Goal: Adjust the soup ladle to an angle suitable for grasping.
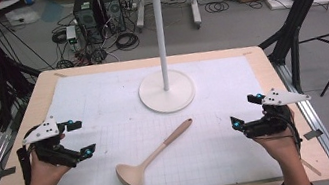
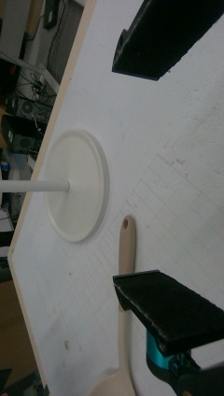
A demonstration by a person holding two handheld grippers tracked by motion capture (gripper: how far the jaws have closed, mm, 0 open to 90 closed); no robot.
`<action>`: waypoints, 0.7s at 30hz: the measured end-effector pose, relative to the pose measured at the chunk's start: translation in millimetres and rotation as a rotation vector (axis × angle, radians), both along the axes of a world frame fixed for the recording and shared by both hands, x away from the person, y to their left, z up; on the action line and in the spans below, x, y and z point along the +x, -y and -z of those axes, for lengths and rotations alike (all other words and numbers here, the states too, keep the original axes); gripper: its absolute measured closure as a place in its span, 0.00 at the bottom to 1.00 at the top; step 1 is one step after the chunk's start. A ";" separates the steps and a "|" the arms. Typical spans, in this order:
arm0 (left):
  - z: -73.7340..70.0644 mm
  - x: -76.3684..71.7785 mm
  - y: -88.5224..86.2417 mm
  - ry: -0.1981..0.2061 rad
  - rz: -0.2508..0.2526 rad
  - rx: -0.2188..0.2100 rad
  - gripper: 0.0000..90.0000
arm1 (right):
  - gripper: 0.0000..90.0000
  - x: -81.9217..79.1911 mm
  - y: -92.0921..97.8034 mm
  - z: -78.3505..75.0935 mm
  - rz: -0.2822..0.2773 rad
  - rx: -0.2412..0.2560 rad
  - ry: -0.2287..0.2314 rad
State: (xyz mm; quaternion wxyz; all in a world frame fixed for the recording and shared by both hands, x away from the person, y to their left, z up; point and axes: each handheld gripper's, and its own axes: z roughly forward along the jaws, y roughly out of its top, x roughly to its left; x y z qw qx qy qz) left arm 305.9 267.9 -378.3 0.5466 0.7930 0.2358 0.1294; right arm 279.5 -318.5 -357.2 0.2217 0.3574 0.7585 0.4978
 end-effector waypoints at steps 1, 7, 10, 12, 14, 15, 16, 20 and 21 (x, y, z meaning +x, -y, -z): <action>0.0 0.1 -0.6 0.000 -0.002 0.002 0.02 | 0.00 0.0 -0.4 0.3 0.001 -0.003 -0.003; 0.9 -0.5 -2.3 -0.003 -0.002 -0.002 0.02 | 0.00 -0.5 0.0 0.3 0.007 0.000 0.001; 0.1 -0.5 -2.5 0.004 -0.001 -0.002 0.02 | 0.00 -0.1 0.4 -0.1 0.006 0.002 0.005; 0.1 -0.5 -2.2 0.003 -0.001 -0.008 0.02 | 0.00 0.1 0.5 -0.1 0.008 0.002 0.005; 0.5 -0.1 -2.1 0.005 0.001 -0.004 0.02 | 0.00 -0.1 0.5 -0.1 0.009 0.003 0.000; 1.1 0.1 -1.6 0.001 0.004 -0.005 0.02 | 0.00 0.0 1.2 -0.2 0.011 0.004 0.003; 1.1 0.1 -1.6 0.001 0.004 -0.005 0.02 | 0.00 -0.3 1.3 -0.4 0.014 0.007 -0.001; 1.5 0.3 -2.1 -0.002 0.001 0.002 0.02 | 0.00 -0.6 1.8 -0.6 0.016 0.007 -0.001; 1.2 0.1 -2.4 -0.001 -0.002 -0.001 0.02 | 0.00 -0.7 2.0 -0.8 0.015 0.006 0.001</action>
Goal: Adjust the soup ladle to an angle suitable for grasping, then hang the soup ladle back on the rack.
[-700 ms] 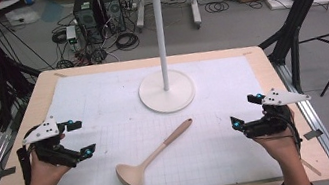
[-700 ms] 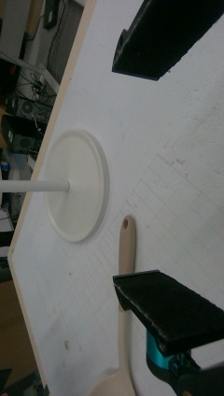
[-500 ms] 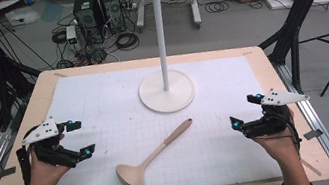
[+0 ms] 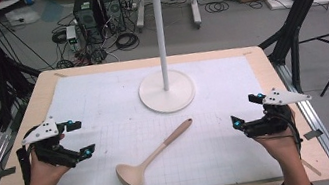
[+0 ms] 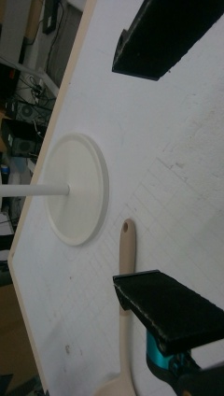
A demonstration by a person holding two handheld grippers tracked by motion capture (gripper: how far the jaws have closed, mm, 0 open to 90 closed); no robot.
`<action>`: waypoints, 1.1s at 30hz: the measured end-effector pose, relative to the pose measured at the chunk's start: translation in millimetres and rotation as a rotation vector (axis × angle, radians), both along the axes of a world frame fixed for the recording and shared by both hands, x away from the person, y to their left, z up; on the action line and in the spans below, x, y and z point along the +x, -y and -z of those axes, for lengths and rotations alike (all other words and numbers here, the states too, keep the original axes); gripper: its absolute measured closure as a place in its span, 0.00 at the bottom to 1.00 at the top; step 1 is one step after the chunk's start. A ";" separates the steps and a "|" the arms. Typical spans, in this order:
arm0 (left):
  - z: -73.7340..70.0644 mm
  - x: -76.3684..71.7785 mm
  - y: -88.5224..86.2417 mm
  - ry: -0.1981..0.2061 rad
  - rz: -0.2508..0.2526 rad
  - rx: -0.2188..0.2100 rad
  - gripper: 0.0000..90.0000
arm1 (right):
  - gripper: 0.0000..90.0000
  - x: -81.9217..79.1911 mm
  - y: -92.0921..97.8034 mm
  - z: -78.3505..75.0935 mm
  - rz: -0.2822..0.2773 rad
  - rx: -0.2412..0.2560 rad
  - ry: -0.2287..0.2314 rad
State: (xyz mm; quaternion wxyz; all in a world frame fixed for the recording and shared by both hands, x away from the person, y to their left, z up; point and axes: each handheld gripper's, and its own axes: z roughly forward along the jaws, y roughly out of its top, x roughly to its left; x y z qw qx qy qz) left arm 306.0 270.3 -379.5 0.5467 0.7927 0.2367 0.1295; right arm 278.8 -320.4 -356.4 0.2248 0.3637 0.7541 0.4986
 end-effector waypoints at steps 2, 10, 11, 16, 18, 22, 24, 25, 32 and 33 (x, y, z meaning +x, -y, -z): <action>-0.6 0.0 -0.4 0.003 0.001 -0.003 0.02 | 0.00 -0.4 0.2 -0.7 0.000 -0.001 0.004; 0.7 1.3 1.2 -0.004 0.002 0.002 0.02 | 0.00 0.5 1.6 0.0 0.002 -0.003 -0.001; 0.4 0.7 1.6 -0.003 0.002 0.006 0.02 | 0.00 0.5 1.8 0.0 0.000 0.000 -0.001; -2.2 -0.5 3.1 0.006 0.006 -0.001 0.02 | 0.00 -2.3 2.4 -2.7 0.000 0.004 0.008; -1.9 0.0 2.9 0.004 0.004 -0.004 0.02 | 0.00 -2.2 2.2 -3.4 -0.001 0.004 0.007; -1.0 0.0 1.8 -0.003 0.003 -0.008 0.02 | 0.00 -2.1 2.1 -2.5 0.000 0.003 0.001; -1.4 -0.2 1.8 -0.004 0.004 -0.011 0.02 | 0.00 -1.2 2.3 -1.5 0.000 -0.001 0.000; -2.5 -0.2 3.5 -0.003 0.005 -0.011 0.02 | 0.00 -0.7 2.1 -1.2 0.000 0.000 -0.005; -3.1 -0.6 10.9 -0.010 0.025 -0.007 0.02 | 0.00 -1.4 3.9 -1.8 0.006 0.003 -0.008; -3.3 -0.3 11.5 -0.011 0.021 -0.006 0.02 | 0.00 -1.4 4.1 -1.5 0.007 0.007 -0.011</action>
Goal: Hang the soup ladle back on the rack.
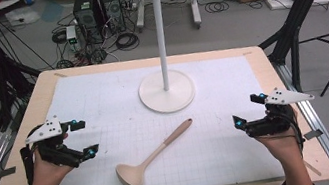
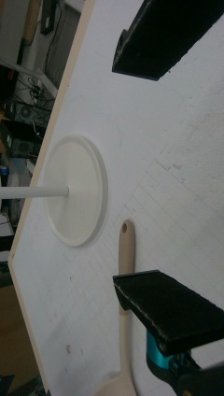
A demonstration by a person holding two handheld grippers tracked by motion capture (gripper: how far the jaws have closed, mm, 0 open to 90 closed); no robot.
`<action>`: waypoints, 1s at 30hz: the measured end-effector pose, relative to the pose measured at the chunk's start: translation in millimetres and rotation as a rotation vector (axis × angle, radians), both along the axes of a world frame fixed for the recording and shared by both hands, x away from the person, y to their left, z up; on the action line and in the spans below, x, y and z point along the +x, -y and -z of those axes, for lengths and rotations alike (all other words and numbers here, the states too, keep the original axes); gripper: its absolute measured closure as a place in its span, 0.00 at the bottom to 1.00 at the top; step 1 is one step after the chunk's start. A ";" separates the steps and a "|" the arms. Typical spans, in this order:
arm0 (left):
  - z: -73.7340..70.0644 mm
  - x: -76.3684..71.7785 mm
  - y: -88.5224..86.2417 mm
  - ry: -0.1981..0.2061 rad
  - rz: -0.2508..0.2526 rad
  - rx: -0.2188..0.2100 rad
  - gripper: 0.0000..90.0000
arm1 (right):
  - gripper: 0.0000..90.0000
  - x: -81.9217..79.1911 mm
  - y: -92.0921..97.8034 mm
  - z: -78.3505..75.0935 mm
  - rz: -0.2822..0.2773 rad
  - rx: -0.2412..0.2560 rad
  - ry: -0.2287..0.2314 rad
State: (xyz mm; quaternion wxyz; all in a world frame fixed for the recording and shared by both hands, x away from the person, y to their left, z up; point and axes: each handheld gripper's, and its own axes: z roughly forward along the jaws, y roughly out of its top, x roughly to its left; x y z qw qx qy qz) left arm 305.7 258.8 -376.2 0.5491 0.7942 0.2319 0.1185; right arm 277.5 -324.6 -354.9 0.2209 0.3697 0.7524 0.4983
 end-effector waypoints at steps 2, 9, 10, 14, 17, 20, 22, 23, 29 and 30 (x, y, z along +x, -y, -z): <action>-1.4 0.4 1.1 -0.002 0.007 0.000 0.02 | 0.00 0.5 0.5 0.3 -0.002 -0.002 0.002; -10.0 6.5 26.4 -0.021 0.048 0.033 0.02 | 0.00 1.7 -0.6 1.6 -0.005 -0.006 -0.005; -10.6 7.3 31.8 -0.026 0.056 0.044 0.02 | 0.00 1.6 -0.3 1.8 -0.003 -0.004 -0.009; -11.6 10.2 54.1 -0.038 0.113 0.078 0.02 | 0.00 1.7 -0.1 2.1 -0.001 -0.002 -0.010; -12.7 12.1 67.9 -0.040 0.143 0.107 0.02 | 0.00 2.0 -1.0 2.7 0.000 -0.003 -0.014; -13.9 13.7 80.2 -0.045 0.164 0.116 0.02 | 0.00 2.1 -1.2 2.9 -0.002 -0.009 -0.013; -14.6 15.5 86.5 -0.044 0.175 0.122 0.02 | 0.00 2.1 -0.7 2.8 0.000 -0.007 -0.013; -14.8 16.6 89.3 -0.044 0.180 0.124 0.02 | 0.00 2.2 -0.2 2.8 -0.001 -0.004 -0.010; -13.9 21.0 108.2 -0.062 0.198 0.135 0.02 | 0.00 1.9 0.6 2.5 -0.002 0.005 -0.012; -13.3 22.2 112.2 -0.062 0.204 0.145 0.02 | 0.00 2.1 0.8 2.5 -0.003 0.006 -0.013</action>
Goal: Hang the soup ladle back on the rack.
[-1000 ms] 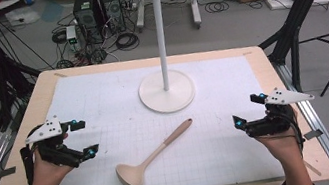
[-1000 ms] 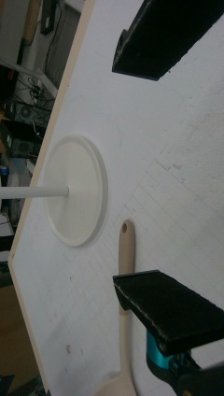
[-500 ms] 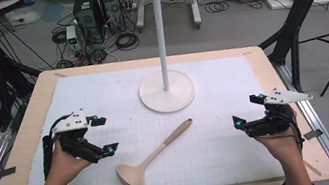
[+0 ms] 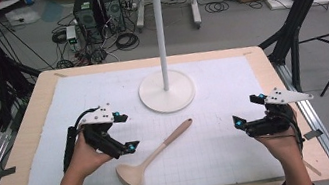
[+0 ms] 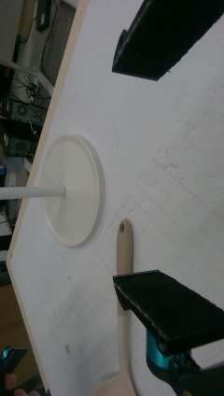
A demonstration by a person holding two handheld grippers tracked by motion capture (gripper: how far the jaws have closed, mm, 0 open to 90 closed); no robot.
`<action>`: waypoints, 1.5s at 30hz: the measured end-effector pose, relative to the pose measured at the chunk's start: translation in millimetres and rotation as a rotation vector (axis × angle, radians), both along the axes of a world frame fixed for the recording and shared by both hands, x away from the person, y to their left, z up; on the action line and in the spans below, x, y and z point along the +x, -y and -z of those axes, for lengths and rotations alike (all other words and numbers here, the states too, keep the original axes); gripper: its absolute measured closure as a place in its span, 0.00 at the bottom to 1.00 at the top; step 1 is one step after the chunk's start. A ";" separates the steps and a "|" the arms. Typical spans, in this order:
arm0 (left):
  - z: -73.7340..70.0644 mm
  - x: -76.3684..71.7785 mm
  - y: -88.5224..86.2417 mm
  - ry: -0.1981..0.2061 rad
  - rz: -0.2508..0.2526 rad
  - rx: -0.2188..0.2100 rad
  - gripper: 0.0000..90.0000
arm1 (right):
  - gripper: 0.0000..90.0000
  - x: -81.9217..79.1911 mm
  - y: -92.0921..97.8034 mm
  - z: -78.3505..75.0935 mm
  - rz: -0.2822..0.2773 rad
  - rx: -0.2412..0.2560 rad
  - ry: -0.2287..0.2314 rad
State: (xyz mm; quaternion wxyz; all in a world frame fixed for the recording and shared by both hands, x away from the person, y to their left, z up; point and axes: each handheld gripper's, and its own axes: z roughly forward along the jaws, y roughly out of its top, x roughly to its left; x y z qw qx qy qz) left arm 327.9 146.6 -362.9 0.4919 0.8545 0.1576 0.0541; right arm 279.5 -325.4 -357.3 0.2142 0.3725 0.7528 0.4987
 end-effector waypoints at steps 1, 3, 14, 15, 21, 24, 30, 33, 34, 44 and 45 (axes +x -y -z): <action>0.8 0.9 3.5 -0.004 0.007 0.004 0.02 | 0.00 0.0 0.0 0.0 0.001 0.001 -0.001; 1.3 2.2 10.7 -0.004 0.012 0.020 0.02 | 0.00 0.2 0.2 0.0 0.000 0.000 0.002; 2.5 9.8 52.8 -0.026 0.063 0.083 0.02 | 0.00 4.2 -3.0 0.6 -0.010 -0.004 0.004; 3.2 10.2 56.8 -0.027 0.065 0.096 0.02 | 0.00 4.2 -3.0 0.6 -0.010 -0.004 0.004; 8.2 14.8 76.4 -0.049 0.080 0.151 0.02 | 0.00 4.0 -2.9 -0.3 -0.011 -0.001 0.005; 12.1 17.7 84.6 -0.058 0.083 0.177 0.02 | 0.00 4.1 -2.2 -0.3 -0.009 0.001 0.006; 21.4 21.2 98.6 -0.094 0.111 0.249 0.02 | 0.00 4.6 -3.0 0.1 -0.011 0.000 0.001; 27.0 23.1 102.7 -0.106 0.104 0.287 0.02 | 0.00 4.7 -3.3 0.1 -0.013 -0.002 0.003; 29.3 23.8 103.8 -0.108 0.100 0.293 0.02 | 0.00 4.7 -3.4 0.1 -0.013 -0.003 0.002; 43.5 28.2 116.1 -0.123 0.107 0.399 0.11 | 0.00 5.2 -4.9 1.1 -0.013 -0.008 -0.002; 44.6 28.6 117.1 -0.126 0.105 0.404 0.12 | 0.00 5.4 -5.1 1.2 -0.014 -0.007 -0.001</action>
